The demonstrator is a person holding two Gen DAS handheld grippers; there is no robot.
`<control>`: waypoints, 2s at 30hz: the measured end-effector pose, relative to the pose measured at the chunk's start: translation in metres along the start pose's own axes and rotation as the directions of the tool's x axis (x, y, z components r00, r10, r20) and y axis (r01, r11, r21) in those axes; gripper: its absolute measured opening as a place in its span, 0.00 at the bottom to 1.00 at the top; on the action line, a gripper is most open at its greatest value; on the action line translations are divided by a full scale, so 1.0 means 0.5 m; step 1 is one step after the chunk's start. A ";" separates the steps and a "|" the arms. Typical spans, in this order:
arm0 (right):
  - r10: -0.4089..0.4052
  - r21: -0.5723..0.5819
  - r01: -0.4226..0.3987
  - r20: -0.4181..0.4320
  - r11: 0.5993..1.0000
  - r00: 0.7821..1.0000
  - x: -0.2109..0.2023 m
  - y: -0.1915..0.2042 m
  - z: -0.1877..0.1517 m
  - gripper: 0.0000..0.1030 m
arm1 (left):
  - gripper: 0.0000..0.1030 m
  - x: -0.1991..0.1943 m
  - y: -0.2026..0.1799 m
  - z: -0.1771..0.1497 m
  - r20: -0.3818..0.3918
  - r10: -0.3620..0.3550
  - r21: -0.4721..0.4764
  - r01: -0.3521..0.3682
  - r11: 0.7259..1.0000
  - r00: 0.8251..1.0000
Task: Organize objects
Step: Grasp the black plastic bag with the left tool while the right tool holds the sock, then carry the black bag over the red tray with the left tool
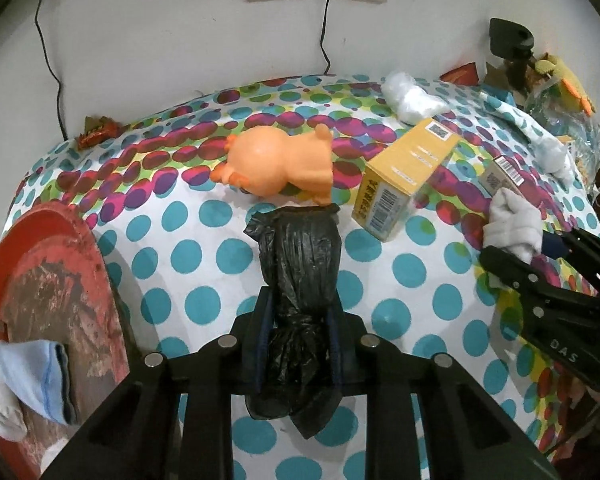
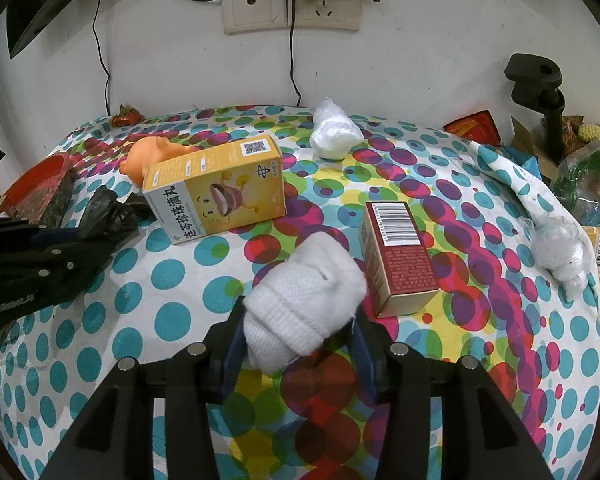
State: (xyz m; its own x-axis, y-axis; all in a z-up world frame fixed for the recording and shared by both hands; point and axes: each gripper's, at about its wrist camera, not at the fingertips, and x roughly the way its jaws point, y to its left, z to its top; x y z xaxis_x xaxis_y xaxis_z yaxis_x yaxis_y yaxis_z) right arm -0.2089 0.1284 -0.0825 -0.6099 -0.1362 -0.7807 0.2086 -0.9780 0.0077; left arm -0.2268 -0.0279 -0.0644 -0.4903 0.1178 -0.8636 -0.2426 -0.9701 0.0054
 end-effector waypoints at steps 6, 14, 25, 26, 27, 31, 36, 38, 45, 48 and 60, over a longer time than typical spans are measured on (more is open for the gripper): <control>0.000 0.000 0.000 0.000 1.000 1.000 0.000 0.000 0.000 0.47 | 0.21 -0.027 -0.006 -0.020 0.015 0.001 -0.016 -0.001 1.000 1.000; -0.004 -0.004 0.004 -0.001 1.000 1.000 0.000 0.002 0.000 0.47 | 0.21 -0.077 0.003 -0.044 0.042 -0.008 -0.041 0.010 0.999 0.999; -0.005 -0.004 0.005 -0.001 1.000 1.000 -0.001 0.003 0.000 0.47 | 0.21 -0.157 0.036 -0.071 0.088 -0.037 -0.084 0.044 0.995 0.995; -0.005 -0.003 0.005 -0.001 1.000 1.000 0.000 0.003 0.001 0.47 | 0.21 -0.165 0.039 -0.073 0.094 -0.035 -0.084 0.043 0.996 0.995; -0.005 -0.004 0.005 -0.001 1.000 1.000 0.000 0.003 0.001 0.47 | 0.21 -0.174 0.042 -0.076 0.099 -0.027 -0.083 0.035 0.996 0.995; -0.004 -0.003 0.004 -0.001 1.000 1.000 0.000 0.003 0.001 0.47 | 0.21 -0.199 0.065 -0.084 0.108 -0.009 -0.099 0.020 0.995 0.994; -0.005 -0.004 0.005 -0.001 1.000 1.000 0.000 0.002 0.001 0.47 | 0.21 -0.226 0.113 -0.094 0.113 0.033 -0.146 -0.017 0.989 0.993; -0.005 -0.004 0.005 -0.001 1.000 1.000 0.000 0.003 0.001 0.47 | 0.21 -0.236 0.139 -0.099 0.115 0.044 -0.171 -0.024 0.985 0.992; -0.006 -0.004 0.006 -0.001 1.000 1.000 0.000 0.003 0.002 0.47 | 0.21 -0.272 0.252 -0.129 0.114 0.138 -0.262 -0.104 0.960 0.984; -0.006 -0.005 0.006 -0.001 1.000 1.000 0.000 0.002 0.002 0.47 | 0.21 -0.280 0.301 -0.147 0.104 0.177 -0.301 -0.139 0.943 0.979; -0.011 -0.010 0.011 -0.002 1.000 1.000 0.002 0.000 0.004 0.47 | 0.21 -0.289 0.451 -0.211 0.055 0.261 -0.438 -0.212 0.874 0.964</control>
State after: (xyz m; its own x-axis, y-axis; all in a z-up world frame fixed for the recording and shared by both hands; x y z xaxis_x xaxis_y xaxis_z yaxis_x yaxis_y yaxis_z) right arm -0.2111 0.1278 -0.0820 -0.6102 -0.1252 -0.7823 0.2093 -0.9778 -0.0067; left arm -0.1225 -0.2859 0.0084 -0.5821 -0.1282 -0.8029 0.2586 -0.9654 -0.0333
